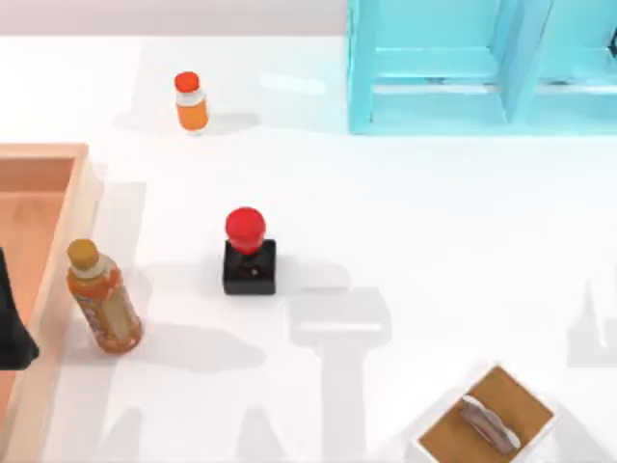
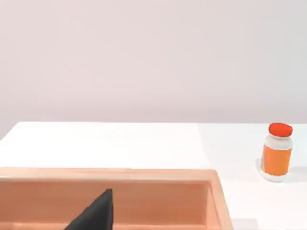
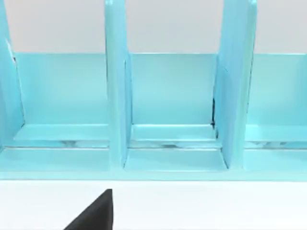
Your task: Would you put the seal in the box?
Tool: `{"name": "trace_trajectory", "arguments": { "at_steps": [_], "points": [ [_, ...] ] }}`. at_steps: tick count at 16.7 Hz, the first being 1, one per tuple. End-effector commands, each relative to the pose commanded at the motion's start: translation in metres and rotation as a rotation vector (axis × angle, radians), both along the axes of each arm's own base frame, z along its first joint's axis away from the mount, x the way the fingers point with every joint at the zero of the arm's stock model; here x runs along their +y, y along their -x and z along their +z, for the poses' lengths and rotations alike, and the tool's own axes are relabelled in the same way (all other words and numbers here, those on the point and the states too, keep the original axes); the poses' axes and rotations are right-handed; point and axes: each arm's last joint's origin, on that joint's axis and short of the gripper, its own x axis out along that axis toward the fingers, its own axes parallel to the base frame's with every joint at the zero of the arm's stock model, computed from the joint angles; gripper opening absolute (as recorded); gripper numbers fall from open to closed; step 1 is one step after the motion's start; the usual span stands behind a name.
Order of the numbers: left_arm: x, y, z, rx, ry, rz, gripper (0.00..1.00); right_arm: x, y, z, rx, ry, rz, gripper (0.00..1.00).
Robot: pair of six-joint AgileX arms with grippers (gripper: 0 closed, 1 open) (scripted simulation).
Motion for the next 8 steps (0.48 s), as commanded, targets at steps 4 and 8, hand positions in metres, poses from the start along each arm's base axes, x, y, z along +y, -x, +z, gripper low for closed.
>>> {"name": "trace_trajectory", "arguments": {
  "at_steps": [4, 8],
  "points": [
    [-0.001, 0.000, 0.005, 0.028, 0.008, -0.008, 1.00, 0.000, 0.000, 0.000, 0.000, 0.000, 0.000, 1.00],
    [-0.006, -0.004, 0.035, 0.187, 0.052, -0.045, 1.00, 0.000, 0.000, 0.000, 0.000, 0.000, 0.000, 1.00]
  ]
}}
